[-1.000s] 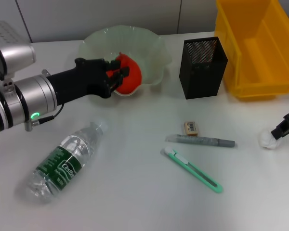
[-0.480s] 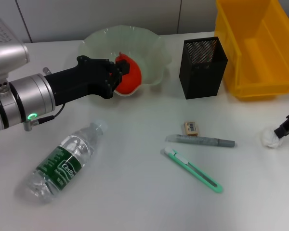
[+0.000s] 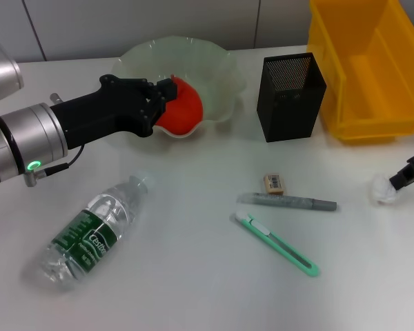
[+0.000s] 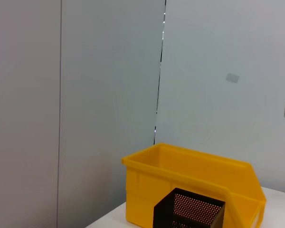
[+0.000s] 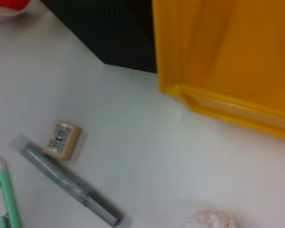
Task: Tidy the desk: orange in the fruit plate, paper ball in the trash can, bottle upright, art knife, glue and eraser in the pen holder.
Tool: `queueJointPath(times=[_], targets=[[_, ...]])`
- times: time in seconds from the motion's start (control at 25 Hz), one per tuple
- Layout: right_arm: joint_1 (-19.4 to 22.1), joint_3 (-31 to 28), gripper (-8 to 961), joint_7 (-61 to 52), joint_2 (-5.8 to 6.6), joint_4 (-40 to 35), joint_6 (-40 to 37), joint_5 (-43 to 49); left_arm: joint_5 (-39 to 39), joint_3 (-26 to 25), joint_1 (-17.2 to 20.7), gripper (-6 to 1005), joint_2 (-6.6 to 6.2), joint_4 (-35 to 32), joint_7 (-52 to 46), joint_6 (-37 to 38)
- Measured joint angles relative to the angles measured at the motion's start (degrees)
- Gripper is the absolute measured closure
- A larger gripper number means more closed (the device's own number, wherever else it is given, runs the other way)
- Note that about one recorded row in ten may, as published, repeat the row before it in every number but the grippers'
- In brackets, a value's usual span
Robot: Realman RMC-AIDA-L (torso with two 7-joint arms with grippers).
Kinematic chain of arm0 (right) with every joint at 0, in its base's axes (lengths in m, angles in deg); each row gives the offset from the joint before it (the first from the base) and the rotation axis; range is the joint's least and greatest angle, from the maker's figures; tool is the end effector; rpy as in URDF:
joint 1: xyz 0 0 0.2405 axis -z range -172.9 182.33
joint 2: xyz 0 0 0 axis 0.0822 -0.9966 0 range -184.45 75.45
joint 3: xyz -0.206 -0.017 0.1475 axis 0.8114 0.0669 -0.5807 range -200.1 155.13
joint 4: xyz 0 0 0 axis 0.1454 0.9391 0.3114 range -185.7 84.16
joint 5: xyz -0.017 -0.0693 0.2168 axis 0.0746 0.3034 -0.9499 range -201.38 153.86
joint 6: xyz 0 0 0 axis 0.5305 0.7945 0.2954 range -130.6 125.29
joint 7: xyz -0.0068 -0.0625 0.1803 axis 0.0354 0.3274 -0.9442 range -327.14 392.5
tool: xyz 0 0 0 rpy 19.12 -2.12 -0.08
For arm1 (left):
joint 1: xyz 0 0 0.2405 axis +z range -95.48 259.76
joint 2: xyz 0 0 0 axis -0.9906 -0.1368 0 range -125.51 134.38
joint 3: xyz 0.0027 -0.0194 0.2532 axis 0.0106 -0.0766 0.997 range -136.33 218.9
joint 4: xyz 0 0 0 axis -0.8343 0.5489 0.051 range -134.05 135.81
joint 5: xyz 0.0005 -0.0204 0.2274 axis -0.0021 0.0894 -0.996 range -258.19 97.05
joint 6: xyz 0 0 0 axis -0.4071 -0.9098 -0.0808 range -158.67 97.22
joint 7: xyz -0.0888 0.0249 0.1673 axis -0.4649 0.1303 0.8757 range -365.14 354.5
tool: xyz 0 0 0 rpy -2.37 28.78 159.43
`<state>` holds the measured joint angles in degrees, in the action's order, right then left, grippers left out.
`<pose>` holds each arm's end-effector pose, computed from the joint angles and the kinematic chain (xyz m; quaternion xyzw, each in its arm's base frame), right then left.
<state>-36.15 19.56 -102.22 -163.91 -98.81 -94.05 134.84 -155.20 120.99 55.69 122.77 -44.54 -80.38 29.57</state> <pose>0.3245 0.3911 0.0517 -0.8186 0.5307 -0.1347 0.1735 -0.1799 0.4082 -0.0703 -0.9177 -0.1534 -0.2877 0.2268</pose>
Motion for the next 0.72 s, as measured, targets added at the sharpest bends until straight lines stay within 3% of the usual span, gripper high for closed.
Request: queueJointPath(times=[0.2,0.36,0.48,0.72], targets=[[0.0,0.1,859,0.0,-0.91,-2.8,-2.1,-0.9,0.0,0.0,0.0,952,0.04,0.1,0.0,-0.2],[0.9,0.0,860,-0.3,-3.27,-10.9,-6.1,-1.0,-0.1,0.0,0.1,951,0.06,0.1,0.0,-0.3],[1.2,-0.1,860,-0.6,-3.98,-14.2,-8.1,-1.5,0.0,-0.1,0.3,950,0.06,0.1,0.0,-0.3],[1.7,-1.9,861,-1.5,-4.15,-20.7,-11.7,-2.6,0.1,-0.7,0.5,948,0.06,0.1,0.0,-0.4]])
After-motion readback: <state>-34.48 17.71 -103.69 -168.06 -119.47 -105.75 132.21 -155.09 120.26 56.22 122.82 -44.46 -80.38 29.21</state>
